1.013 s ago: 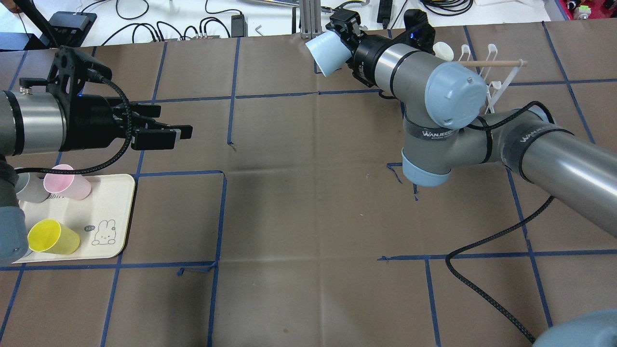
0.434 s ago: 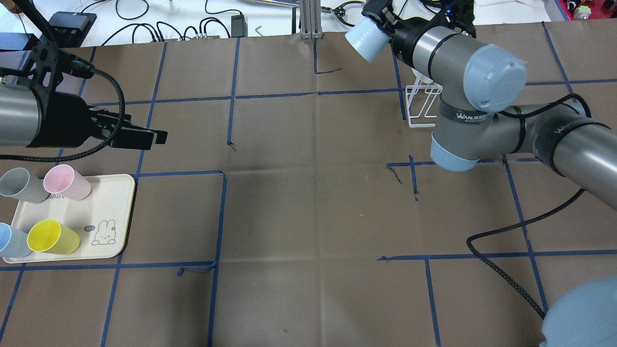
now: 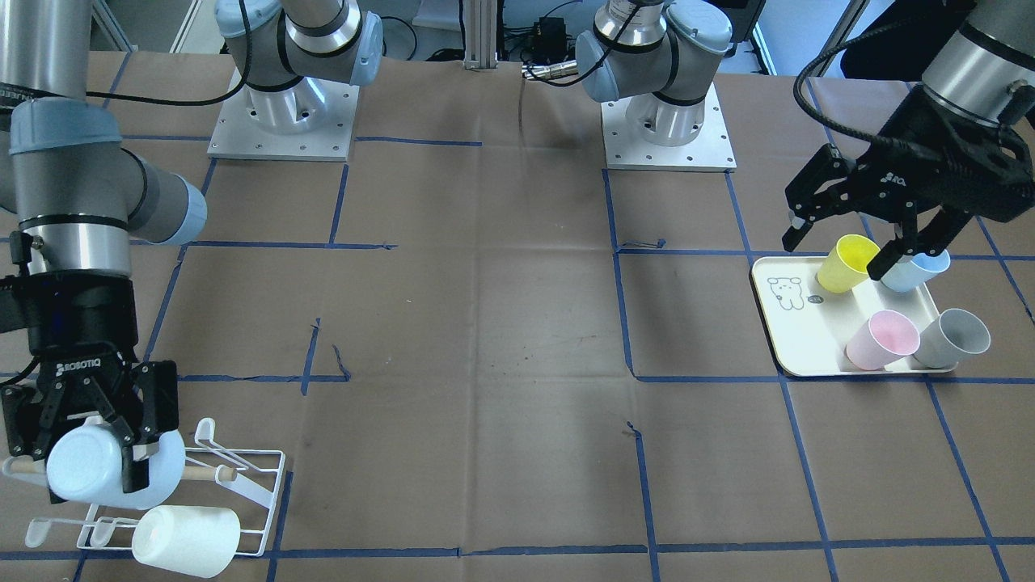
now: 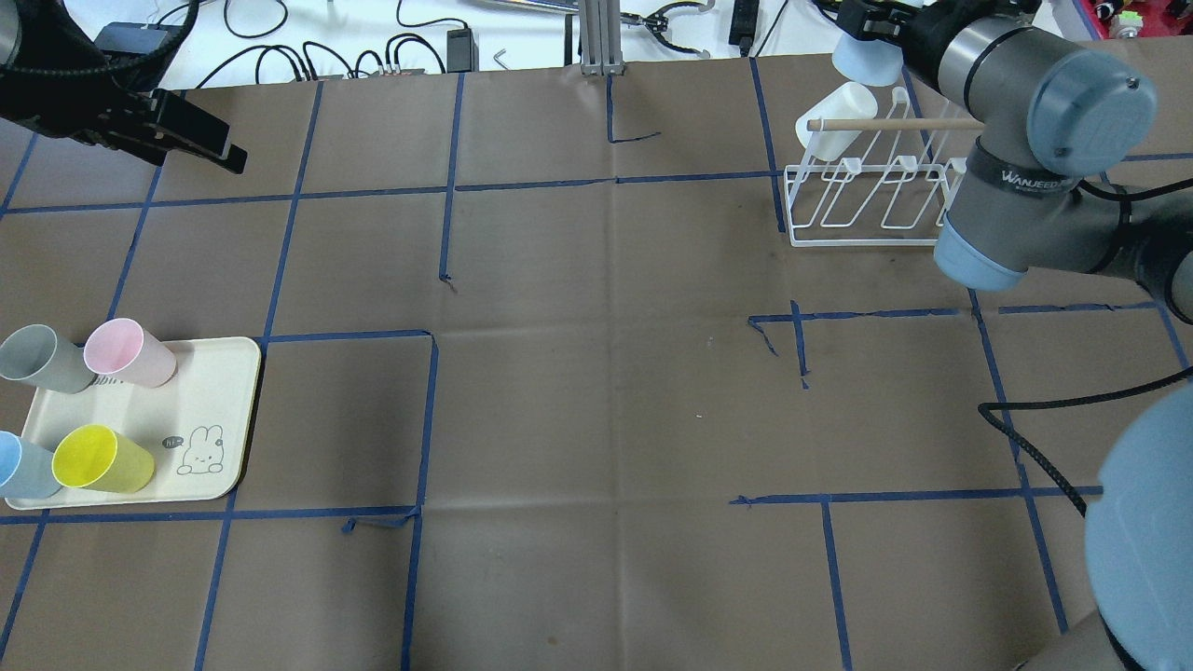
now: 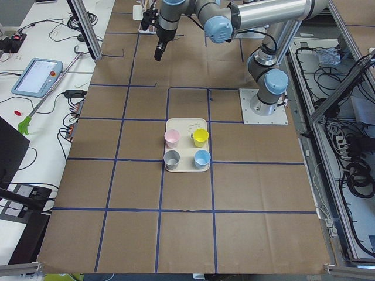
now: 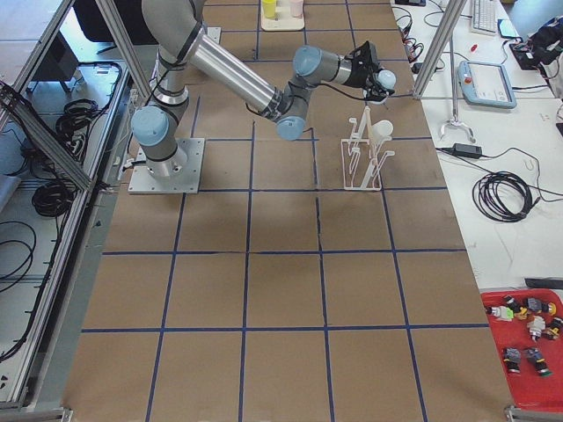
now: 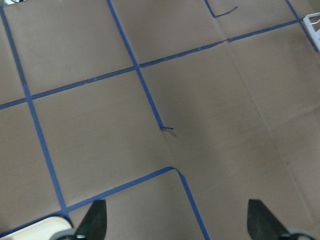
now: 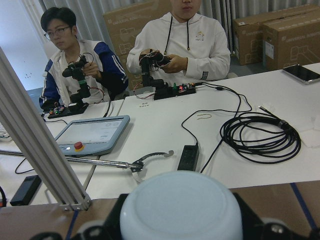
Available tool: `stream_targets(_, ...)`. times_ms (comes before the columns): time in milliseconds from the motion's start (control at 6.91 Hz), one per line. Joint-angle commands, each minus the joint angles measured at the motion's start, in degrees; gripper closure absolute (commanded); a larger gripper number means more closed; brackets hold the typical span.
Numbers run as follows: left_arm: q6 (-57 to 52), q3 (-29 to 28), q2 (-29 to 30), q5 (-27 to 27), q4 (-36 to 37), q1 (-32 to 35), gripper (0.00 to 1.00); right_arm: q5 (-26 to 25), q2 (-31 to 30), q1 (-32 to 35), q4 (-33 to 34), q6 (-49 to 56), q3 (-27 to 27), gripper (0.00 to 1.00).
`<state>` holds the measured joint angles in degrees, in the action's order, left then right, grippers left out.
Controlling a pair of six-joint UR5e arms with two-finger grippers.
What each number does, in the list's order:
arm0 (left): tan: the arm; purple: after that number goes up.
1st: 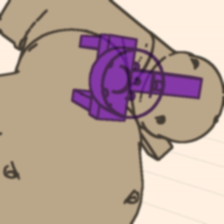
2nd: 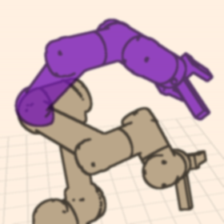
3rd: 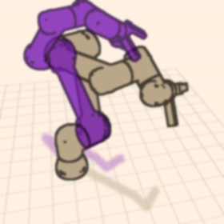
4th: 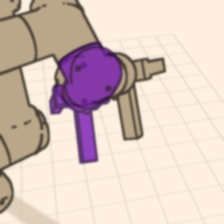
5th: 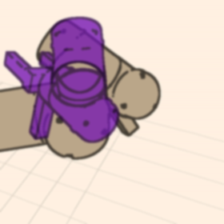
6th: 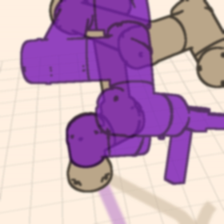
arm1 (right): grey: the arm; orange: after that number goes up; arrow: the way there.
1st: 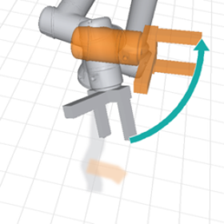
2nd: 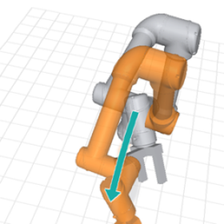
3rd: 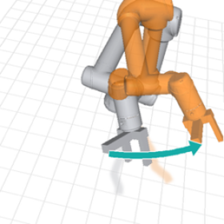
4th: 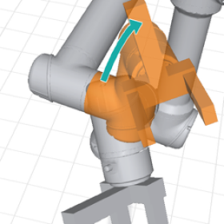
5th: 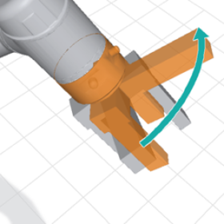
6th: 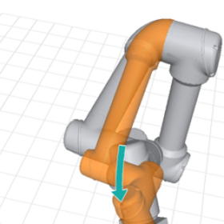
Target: Transfer IKEA cup to right arm and place on rack
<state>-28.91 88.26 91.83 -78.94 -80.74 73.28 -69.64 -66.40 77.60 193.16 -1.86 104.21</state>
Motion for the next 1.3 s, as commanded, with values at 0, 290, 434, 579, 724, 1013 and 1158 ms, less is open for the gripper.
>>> stream_targets(0,10.4,-5.8,5.3,-11.3,-0.8,8.0,0.01,-5.3,5.7,-1.7,0.1,6.2,-6.3,0.92)
stream_targets(290,19.6,-4.4,3.9,-10.7,-1.3,10.3,0.01,-8.6,8.2,-4.4,-2.6,7.9,-10.4,0.92)
stream_targets(434,22.0,-2.3,1.5,-11.1,-1.5,13.2,0.01,-8.1,9.1,-5.0,-3.0,7.8,-10.8,0.92)
stream_targets(579,23.8,1.2,-1.3,-11.1,-1.4,15.0,0.01,-8.1,9.3,-5.2,-2.9,7.8,-9.7,0.92)
stream_targets(724,24.6,4.0,-2.3,-11.0,-0.7,15.2,0.01,-8.1,9.1,-5.4,-2.9,7.7,-8.2,0.92)
stream_targets(1013,24.6,4.2,-2.3,-11.1,-0.6,15.2,0.01,-8.4,9.6,-5.4,-2.3,7.8,-6.3,0.92)
stream_targets(1158,24.6,4.1,-2.3,-11.2,-0.6,15.2,0.01,-8.6,9.4,-5.4,-2.3,7.8,-5.0,0.91)
